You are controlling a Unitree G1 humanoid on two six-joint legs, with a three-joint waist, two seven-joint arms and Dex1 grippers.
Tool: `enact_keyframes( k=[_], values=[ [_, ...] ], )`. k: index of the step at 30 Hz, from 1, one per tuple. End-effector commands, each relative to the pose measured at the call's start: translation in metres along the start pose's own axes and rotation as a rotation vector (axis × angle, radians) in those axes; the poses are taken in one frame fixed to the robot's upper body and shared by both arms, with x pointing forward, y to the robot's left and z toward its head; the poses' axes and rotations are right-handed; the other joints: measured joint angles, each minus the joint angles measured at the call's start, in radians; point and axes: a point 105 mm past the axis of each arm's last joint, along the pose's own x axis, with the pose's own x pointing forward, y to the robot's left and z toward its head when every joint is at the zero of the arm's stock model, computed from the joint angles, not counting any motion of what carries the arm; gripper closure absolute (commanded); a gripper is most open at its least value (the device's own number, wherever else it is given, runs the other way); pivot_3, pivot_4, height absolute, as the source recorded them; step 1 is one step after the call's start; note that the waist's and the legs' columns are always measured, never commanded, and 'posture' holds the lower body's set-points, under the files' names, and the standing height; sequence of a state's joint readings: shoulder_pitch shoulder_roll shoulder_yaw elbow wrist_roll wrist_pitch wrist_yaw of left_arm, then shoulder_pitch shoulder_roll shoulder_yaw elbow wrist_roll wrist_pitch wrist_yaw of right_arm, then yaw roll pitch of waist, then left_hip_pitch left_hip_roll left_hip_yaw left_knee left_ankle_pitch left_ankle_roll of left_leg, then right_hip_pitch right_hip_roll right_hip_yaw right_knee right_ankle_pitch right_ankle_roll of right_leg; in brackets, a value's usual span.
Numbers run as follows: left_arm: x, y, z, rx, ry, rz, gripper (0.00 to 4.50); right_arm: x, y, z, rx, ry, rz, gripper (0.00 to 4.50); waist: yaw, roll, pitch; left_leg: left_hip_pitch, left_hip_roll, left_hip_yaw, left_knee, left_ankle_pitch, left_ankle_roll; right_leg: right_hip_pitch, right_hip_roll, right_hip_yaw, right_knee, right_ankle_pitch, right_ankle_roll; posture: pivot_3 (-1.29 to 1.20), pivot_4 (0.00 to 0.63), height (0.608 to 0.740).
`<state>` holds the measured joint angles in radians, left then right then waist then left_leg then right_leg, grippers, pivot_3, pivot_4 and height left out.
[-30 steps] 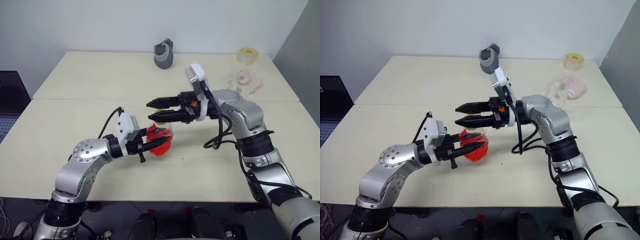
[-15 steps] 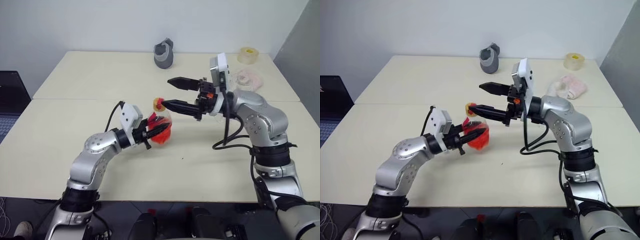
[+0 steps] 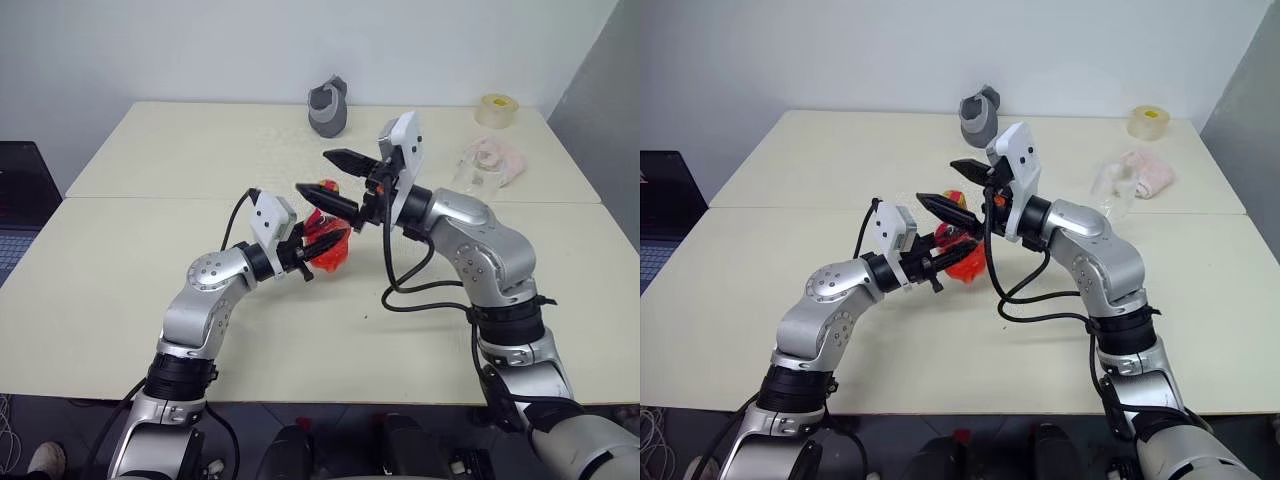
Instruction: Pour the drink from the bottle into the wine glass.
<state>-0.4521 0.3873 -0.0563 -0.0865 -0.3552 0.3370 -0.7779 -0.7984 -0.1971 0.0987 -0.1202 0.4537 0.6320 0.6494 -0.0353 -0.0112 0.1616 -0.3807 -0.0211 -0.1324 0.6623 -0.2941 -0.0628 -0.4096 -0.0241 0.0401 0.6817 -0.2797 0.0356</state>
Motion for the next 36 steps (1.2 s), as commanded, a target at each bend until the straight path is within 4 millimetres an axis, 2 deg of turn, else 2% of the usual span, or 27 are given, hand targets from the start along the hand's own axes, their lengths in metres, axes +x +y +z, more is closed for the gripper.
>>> enact_keyframes(
  k=[1, 20, 23, 27, 28, 36],
  values=[
    [0.001, -0.005, 0.022, 0.045, -0.084, -0.028, 3.4, 0.002, 0.003, 0.015, -0.043, -0.046, 0.01, 0.63, 0.0, 0.0, 0.0, 0.0, 0.0, 0.0, 0.0, 0.0, 0.0, 0.0, 0.0, 0.0, 0.0, 0.0, 0.0, 0.0, 0.15, 0.74],
    [0.008, -0.004, 0.024, 0.048, -0.077, -0.028, 3.49, 0.003, 0.005, 0.002, -0.034, -0.01, 0.033, 0.63, -0.002, 0.0, 0.0, 0.0, 0.0, 0.0, 0.0, 0.0, 0.0, 0.0, 0.0, 0.0, 0.0, 0.0, 0.0, 0.0, 0.15, 0.74],
    [0.006, -0.006, 0.023, 0.046, -0.073, -0.03, 3.49, 0.003, 0.005, 0.006, -0.025, -0.031, 0.031, 1.58, -0.003, 0.0, 0.0, 0.0, 0.0, 0.0, 0.0, 0.0, 0.0, 0.0, 0.0, 0.0, 0.0, 0.0, 0.0, 0.0, 0.15, 0.74],
    [0.005, -0.005, 0.022, 0.046, -0.068, -0.027, 3.49, 0.004, 0.004, 0.012, -0.014, -0.049, 0.031, 3.07, -0.005, 0.0, 0.0, 0.0, 0.0, 0.0, 0.0, 0.0, 0.0, 0.0, 0.0, 0.0, 0.0, 0.0, 0.0, 0.0, 0.15, 0.74],
    [0.006, -0.005, 0.022, 0.046, -0.068, -0.027, 3.49, 0.004, 0.004, 0.013, -0.012, -0.051, 0.032, 3.23, -0.005, 0.0, 0.0, 0.0, 0.0, 0.0, 0.0, 0.0, 0.0, 0.0, 0.0, 0.0, 0.0, 0.0, 0.0, 0.0, 0.15, 0.74],
    [0.006, -0.007, 0.021, 0.047, -0.069, -0.029, 3.49, 0.003, 0.011, 0.011, 0.027, -0.031, 0.081, 3.22, -0.006, 0.0, 0.0, 0.0, 0.0, 0.0, 0.0, 0.0, 0.0, 0.0, 0.0, 0.0, 0.0, 0.0, 0.0, 0.0, 0.15, 0.74]
  ],
)
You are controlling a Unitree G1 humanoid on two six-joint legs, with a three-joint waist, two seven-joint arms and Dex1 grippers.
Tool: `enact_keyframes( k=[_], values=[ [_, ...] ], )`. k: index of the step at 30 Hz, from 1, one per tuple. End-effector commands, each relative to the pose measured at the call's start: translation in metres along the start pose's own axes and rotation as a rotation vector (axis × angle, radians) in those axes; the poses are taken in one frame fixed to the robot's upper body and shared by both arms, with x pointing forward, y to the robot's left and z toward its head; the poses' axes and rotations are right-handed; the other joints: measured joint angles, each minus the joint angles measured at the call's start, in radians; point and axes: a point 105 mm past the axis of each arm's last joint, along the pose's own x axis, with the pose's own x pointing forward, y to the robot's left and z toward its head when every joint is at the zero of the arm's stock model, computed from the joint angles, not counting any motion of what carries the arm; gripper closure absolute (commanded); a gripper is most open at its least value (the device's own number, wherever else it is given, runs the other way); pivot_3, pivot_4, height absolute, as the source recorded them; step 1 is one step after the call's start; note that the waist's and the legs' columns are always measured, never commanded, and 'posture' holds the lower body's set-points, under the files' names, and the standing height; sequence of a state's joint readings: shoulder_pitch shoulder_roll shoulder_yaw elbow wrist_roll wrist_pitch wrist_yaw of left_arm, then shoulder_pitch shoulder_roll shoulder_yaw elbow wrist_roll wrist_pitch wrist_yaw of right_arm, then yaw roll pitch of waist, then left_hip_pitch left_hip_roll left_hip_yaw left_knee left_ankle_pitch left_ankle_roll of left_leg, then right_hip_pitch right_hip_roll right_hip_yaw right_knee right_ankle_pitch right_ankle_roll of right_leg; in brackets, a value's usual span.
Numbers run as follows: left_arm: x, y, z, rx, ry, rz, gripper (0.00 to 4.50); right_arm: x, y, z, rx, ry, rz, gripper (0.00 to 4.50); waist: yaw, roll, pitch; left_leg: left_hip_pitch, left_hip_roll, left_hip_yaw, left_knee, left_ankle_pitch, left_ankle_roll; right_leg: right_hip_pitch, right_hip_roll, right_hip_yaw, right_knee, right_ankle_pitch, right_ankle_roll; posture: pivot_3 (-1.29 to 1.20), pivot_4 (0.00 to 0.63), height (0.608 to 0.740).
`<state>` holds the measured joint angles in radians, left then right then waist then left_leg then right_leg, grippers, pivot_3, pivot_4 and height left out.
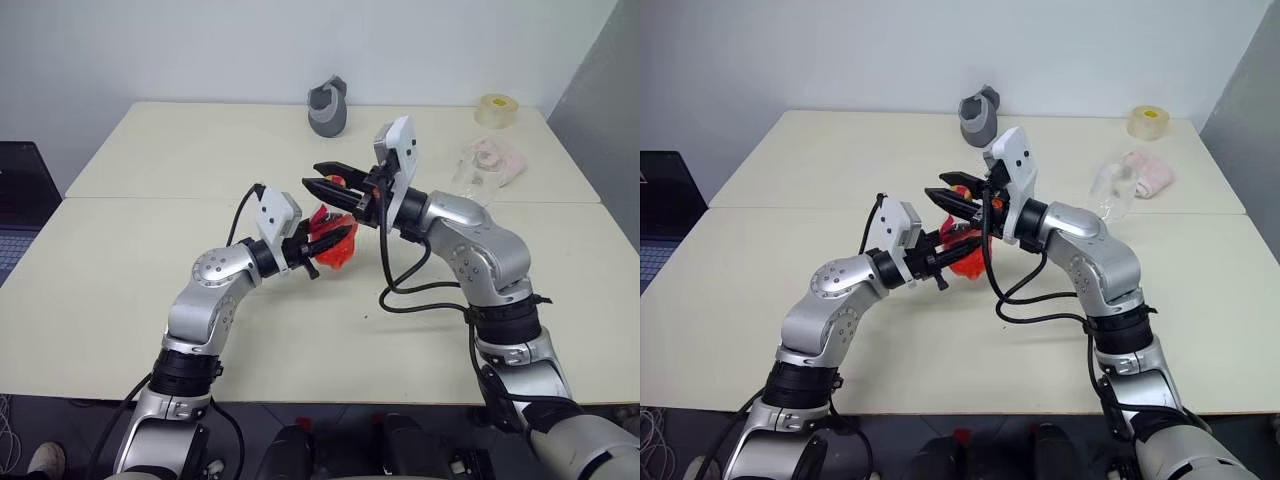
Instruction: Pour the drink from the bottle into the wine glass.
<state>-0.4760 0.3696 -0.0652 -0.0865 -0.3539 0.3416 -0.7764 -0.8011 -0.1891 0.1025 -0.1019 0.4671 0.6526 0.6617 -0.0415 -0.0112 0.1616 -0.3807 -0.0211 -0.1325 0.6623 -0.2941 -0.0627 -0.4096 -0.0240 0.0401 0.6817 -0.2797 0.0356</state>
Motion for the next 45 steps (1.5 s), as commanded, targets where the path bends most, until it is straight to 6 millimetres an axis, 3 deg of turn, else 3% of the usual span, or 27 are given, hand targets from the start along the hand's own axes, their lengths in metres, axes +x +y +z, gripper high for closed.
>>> enact_keyframes(
  k=[1, 4, 11, 14, 18, 19, 26, 31, 36, 45],
  values=[
    [-0.001, -0.006, 0.014, 0.041, -0.049, -0.018, 3.49, 0.001, 0.013, 0.016, -0.013, -0.038, 0.091, 3.22, 0.0, 0.0, 0.0, 0.0, 0.0, 0.0, 0.0, 0.0, 0.0, 0.0, 0.0, 0.0, 0.0, 0.0, 0.0, 0.0, 0.15, 0.74],
    [-0.007, -0.014, 0.013, 0.047, -0.034, -0.062, 3.49, -0.001, 0.025, 0.018, -0.013, -0.035, 0.235, 3.22, -0.001, 0.0, 0.0, 0.0, 0.0, 0.0, 0.0, 0.0, 0.0, 0.0, 0.0, 0.0, 0.0, 0.0, 0.0, 0.0, 0.15, 0.74],
    [-0.041, -0.043, 0.01, 0.056, 0.019, -0.183, 3.49, -0.003, 0.051, 0.028, -0.065, -0.016, 0.669, 3.22, -0.021, 0.001, 0.001, 0.001, 0.001, 0.0, -0.001, -0.002, 0.004, 0.0, 0.001, 0.0, 0.0, 0.0, 0.0, 0.0, 0.15, 0.74],
    [-0.052, -0.056, 0.013, 0.053, 0.024, -0.226, 3.49, 0.003, 0.05, 0.028, -0.086, -0.017, 0.732, 3.22, -0.021, 0.001, 0.001, 0.001, 0.002, 0.0, -0.001, -0.002, 0.004, 0.0, 0.001, 0.0, 0.0, 0.0, 0.0, 0.0, 0.15, 0.74],
    [-0.055, -0.052, 0.017, 0.056, 0.026, -0.19, 3.49, 0.003, 0.049, 0.027, -0.082, -0.014, 0.777, 3.22, -0.007, 0.002, 0.001, 0.001, 0.001, -0.001, 0.0, -0.002, 0.004, 0.001, 0.0, -0.001, 0.0, 0.0, 0.0, 0.0, 0.15, 0.74],
    [-0.055, -0.05, 0.017, 0.055, 0.026, -0.178, 3.49, 0.002, 0.049, 0.027, -0.077, -0.013, 0.78, 2.87, -0.004, 0.002, 0.001, 0.001, 0.0, -0.001, 0.0, -0.002, 0.004, 0.001, 0.0, -0.001, -0.001, 0.0, 0.0, 0.0, 0.15, 0.74],
    [-0.056, -0.024, 0.02, 0.081, 0.021, -0.044, 3.49, -0.015, 0.037, 0.033, -0.068, -0.025, 0.615, 0.47, 0.004, 0.002, 0.001, 0.0, 0.0, -0.001, 0.0, -0.002, 0.004, 0.001, -0.001, -0.001, -0.001, 0.0, 0.0, 0.0, 0.15, 0.74],
    [-0.053, -0.006, 0.023, 0.092, 0.005, 0.045, 3.49, -0.023, 0.017, 0.034, -0.061, -0.05, 0.332, 0.47, 0.008, 0.002, 0.001, 0.0, 0.0, -0.001, 0.0, -0.002, 0.004, 0.0, -0.001, 0.0, 0.0, 0.0, 0.0, 0.0, 0.15, 0.74],
    [-0.041, 0.005, 0.022, 0.1, -0.019, 0.085, 3.49, -0.015, 0.003, 0.029, -0.091, -0.088, 0.059, 0.47, 0.006, 0.002, 0.001, 0.0, 0.0, 0.0, 0.0, -0.002, 0.003, -0.001, -0.001, 0.0, 0.0, 0.0, 0.0, 0.0, 0.15, 0.74],
    [-0.03, 0.023, 0.025, 0.129, -0.036, 0.091, 3.49, 0.001, 0.012, 0.027, -0.11, -0.115, 0.015, 0.47, 0.006, 0.002, 0.001, 0.0, 0.0, 0.0, 0.0, 0.0, 0.0, -0.001, -0.001, 0.0, 0.0, 0.0, 0.0, 0.0, 0.15, 0.74]
  ],
)
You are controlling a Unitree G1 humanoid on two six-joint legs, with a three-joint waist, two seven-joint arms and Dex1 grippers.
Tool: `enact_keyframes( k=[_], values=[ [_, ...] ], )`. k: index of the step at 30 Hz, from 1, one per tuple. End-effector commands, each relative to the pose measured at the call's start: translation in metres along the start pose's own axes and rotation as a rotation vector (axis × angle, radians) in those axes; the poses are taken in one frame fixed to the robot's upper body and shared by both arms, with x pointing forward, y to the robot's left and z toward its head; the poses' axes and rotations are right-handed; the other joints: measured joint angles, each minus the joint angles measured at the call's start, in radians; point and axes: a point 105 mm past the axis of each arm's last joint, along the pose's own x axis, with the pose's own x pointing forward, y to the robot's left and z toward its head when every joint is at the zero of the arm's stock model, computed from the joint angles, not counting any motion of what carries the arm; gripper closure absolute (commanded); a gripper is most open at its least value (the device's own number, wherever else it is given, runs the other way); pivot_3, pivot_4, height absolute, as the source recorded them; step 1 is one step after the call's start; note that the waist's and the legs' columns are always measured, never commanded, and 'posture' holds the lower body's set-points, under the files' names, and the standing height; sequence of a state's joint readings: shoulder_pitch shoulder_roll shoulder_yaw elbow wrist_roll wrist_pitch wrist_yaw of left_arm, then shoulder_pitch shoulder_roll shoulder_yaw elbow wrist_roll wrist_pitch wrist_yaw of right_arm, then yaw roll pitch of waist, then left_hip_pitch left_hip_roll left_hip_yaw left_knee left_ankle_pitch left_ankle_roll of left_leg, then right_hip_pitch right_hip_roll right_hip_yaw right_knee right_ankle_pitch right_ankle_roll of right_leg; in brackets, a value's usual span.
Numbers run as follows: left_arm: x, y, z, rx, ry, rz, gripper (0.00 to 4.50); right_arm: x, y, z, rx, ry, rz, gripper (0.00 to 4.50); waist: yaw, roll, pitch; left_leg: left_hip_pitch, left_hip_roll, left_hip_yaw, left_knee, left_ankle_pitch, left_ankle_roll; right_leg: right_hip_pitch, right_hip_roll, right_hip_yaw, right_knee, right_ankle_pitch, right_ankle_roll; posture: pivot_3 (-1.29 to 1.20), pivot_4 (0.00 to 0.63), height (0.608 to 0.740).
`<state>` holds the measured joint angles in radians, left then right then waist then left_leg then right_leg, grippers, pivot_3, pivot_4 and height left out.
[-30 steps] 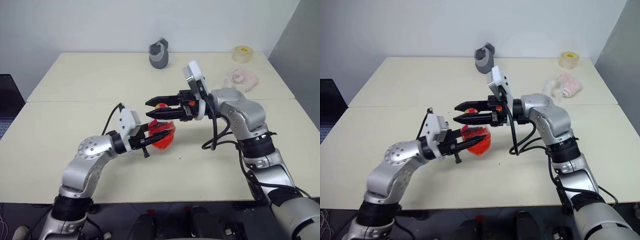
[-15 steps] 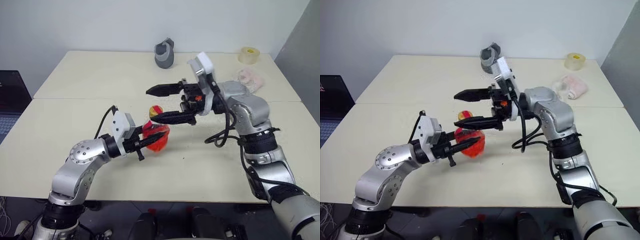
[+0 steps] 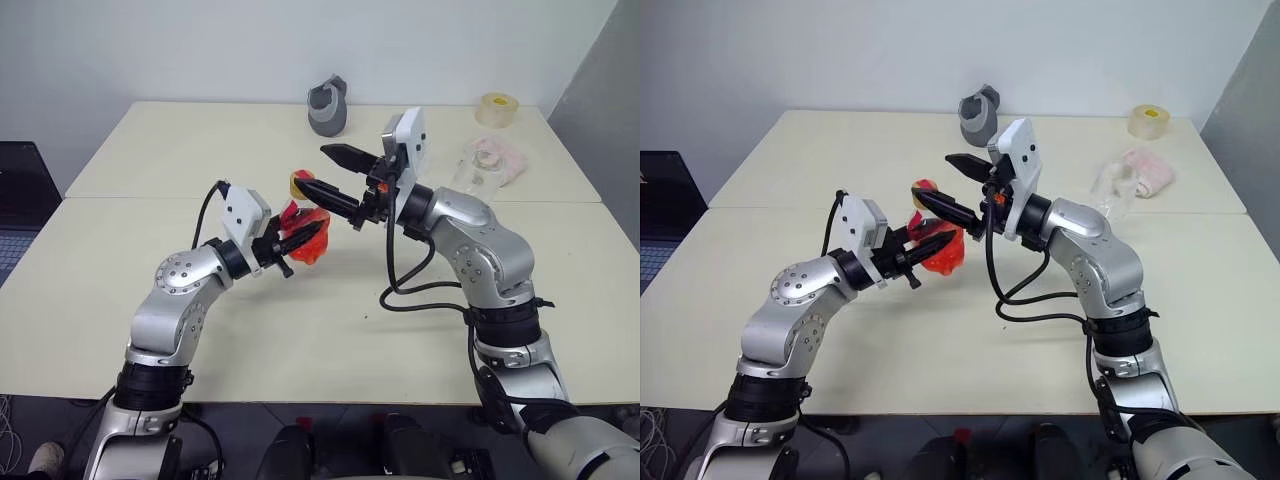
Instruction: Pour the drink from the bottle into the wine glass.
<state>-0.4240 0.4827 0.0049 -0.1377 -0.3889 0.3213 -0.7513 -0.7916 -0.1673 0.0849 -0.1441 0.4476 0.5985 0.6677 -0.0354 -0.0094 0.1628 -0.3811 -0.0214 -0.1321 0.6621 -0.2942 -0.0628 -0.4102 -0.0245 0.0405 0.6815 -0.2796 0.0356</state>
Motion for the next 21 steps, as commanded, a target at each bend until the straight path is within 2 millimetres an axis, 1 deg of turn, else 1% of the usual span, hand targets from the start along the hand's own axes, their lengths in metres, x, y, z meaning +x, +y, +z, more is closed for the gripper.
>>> enact_keyframes(
  k=[1, 3, 5, 6, 9, 13, 21],
  values=[
    [0.004, 0.004, 0.018, 0.057, -0.061, -0.004, 3.49, 0.004, 0.007, 0.012, -0.058, -0.036, 0.016, 0.47, 0.0, 0.0, 0.0, 0.0, 0.0, 0.0, 0.0, 0.0, 0.0, 0.0, 0.0, 0.0, 0.0, 0.0, 0.0, 0.0, 0.15, 0.74],
    [0.007, 0.004, 0.018, 0.059, -0.067, -0.006, 3.49, 0.006, 0.01, 0.009, -0.07, -0.025, 0.028, 0.47, -0.001, 0.0, 0.0, 0.0, 0.0, 0.0, 0.0, 0.0, 0.0, 0.0, 0.0, 0.0, 0.0, 0.0, 0.0, 0.0, 0.15, 0.74],
    [0.009, 0.004, 0.019, 0.058, -0.071, -0.008, 3.49, 0.009, 0.01, 0.007, -0.083, -0.013, 0.031, 0.09, -0.002, 0.0, 0.0, 0.0, 0.0, 0.0, 0.0, 0.0, 0.0, 0.0, 0.0, 0.0, 0.0, 0.0, 0.0, 0.0, 0.15, 0.74],
    [0.009, 0.004, 0.019, 0.059, -0.073, -0.009, 3.49, 0.01, 0.011, 0.005, -0.087, -0.006, 0.033, 0.02, -0.003, 0.0, 0.0, 0.0, 0.0, 0.0, 0.0, 0.0, 0.0, 0.0, 0.0, 0.0, 0.0, 0.0, 0.0, 0.0, 0.15, 0.74],
    [0.009, 0.004, 0.02, 0.058, -0.077, -0.005, 3.49, 0.011, 0.008, -0.001, -0.101, 0.021, 0.025, 0.02, -0.006, 0.0, 0.0, 0.0, 0.0, 0.0, 0.0, 0.0, 0.0, 0.0, 0.0, 0.0, 0.0, 0.0, 0.0, 0.0, 0.15, 0.74],
    [0.009, 0.003, 0.02, 0.056, -0.078, -0.003, 3.49, 0.014, 0.005, -0.001, -0.103, 0.021, 0.007, 0.02, -0.009, 0.0, 0.0, 0.0, 0.0, -0.001, 0.0, 0.0, 0.0, 0.0, 0.0, 0.0, 0.001, 0.0, 0.0, 0.0, 0.15, 0.74],
    [0.008, 0.001, 0.019, 0.052, -0.074, -0.003, 3.49, 0.026, -0.004, 0.012, -0.091, -0.018, -0.03, 0.02, -0.015, 0.0, 0.0, 0.0, 0.0, -0.001, 0.0, 0.0, 0.0, 0.0, 0.0, -0.001, 0.001, 0.0, 0.0, 0.0, 0.15, 0.74]
  ],
)
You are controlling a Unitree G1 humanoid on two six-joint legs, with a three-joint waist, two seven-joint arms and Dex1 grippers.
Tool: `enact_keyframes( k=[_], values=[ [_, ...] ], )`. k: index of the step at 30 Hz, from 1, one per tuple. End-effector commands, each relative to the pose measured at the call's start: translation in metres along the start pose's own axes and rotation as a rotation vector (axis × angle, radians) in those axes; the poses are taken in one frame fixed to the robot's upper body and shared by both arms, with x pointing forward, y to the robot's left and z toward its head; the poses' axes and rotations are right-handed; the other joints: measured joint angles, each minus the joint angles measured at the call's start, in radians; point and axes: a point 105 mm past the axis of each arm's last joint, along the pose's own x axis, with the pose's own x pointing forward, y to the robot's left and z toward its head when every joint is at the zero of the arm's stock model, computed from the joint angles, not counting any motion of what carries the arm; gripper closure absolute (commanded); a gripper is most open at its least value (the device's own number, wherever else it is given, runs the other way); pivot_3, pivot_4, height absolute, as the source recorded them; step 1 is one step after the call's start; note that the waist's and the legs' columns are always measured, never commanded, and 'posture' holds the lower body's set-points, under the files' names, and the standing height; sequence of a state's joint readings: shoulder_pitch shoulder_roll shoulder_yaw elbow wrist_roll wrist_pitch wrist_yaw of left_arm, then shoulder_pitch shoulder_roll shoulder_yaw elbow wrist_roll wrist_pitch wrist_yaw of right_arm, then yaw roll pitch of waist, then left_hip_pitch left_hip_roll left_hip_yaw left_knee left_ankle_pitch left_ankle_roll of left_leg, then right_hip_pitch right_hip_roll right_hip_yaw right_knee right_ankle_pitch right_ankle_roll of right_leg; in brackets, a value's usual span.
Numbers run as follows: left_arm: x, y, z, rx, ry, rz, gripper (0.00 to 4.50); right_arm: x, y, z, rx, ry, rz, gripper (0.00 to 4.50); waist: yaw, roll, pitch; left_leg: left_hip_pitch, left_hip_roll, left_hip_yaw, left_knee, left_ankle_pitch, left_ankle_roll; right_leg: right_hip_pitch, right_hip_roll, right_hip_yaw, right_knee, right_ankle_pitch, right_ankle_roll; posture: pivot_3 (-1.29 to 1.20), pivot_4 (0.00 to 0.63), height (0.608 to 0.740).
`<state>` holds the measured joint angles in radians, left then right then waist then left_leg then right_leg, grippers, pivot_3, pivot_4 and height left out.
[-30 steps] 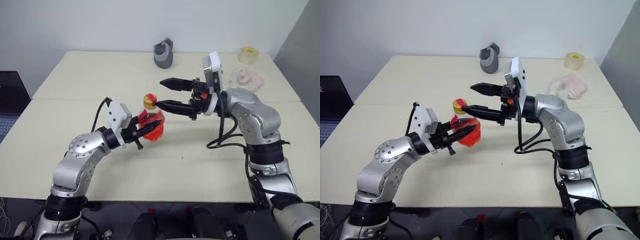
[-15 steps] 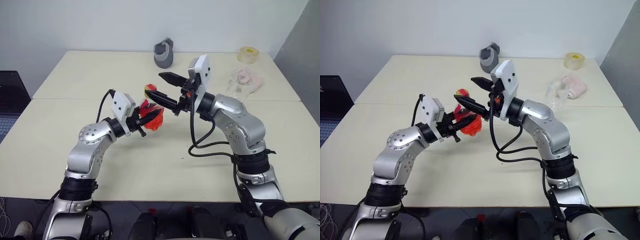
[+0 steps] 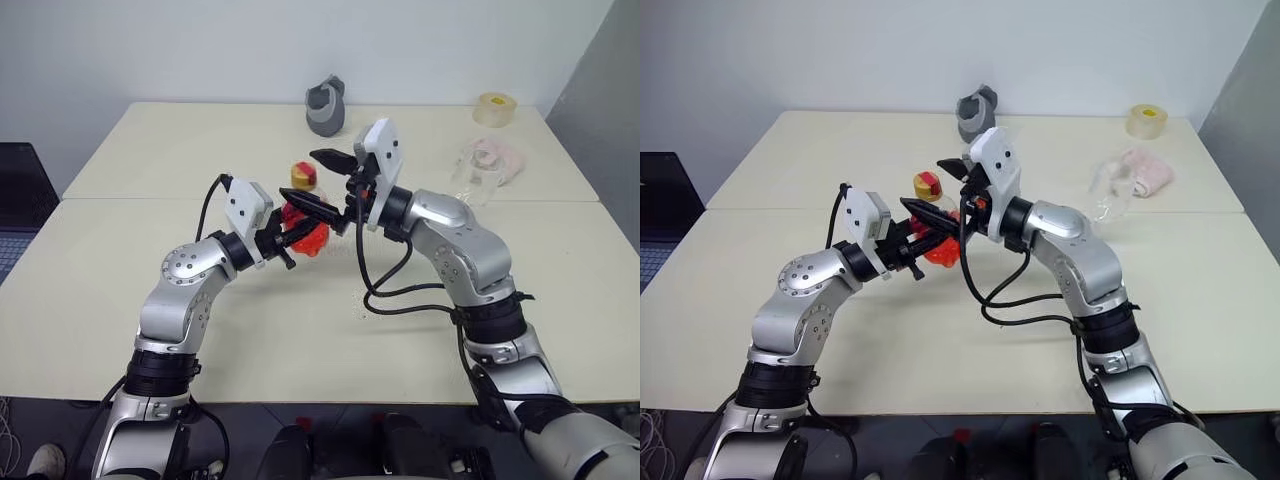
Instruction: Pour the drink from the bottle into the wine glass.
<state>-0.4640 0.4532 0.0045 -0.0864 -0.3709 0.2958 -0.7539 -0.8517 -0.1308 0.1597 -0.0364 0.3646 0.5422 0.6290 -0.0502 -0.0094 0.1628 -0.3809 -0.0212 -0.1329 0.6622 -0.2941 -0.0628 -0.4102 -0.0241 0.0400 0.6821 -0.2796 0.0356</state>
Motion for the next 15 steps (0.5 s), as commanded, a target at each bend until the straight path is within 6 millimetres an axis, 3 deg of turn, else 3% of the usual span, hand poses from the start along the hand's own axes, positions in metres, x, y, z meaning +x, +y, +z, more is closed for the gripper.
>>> enact_keyframes(
  k=[1, 9, 15],
  values=[
    [0.0, -0.003, 0.017, 0.051, -0.049, -0.01, 3.49, 0.003, -0.007, 0.024, -0.043, -0.075, -0.024, 0.02, 0.0, 0.0, 0.0, 0.0, 0.0, 0.0, 0.0, 0.0, 0.0, 0.0, 0.0, 0.0, 0.0, 0.0, 0.0, 0.0, 0.15, 0.74],
    [-0.005, -0.003, 0.015, 0.047, -0.036, -0.003, 3.49, -0.002, -0.03, 0.014, -0.053, -0.021, -0.122, 0.02, -0.004, 0.0, 0.0, 0.0, 0.0, 0.0, 0.0, 0.0, 0.0, 0.0, 0.0, 0.0, 0.0, 0.0, 0.0, 0.0, 0.15, 0.74],
    [-0.007, 0.001, 0.016, 0.048, -0.03, 0.007, 3.49, -0.019, -0.043, 0.001, -0.084, 0.05, -0.164, 0.02, -0.004, 0.0, 0.0, 0.0, 0.0, 0.0, 0.0, 0.0, 0.0, 0.0, 0.0, 0.0, 0.0, 0.0, 0.0, 0.0, 0.15, 0.74]
  ],
)
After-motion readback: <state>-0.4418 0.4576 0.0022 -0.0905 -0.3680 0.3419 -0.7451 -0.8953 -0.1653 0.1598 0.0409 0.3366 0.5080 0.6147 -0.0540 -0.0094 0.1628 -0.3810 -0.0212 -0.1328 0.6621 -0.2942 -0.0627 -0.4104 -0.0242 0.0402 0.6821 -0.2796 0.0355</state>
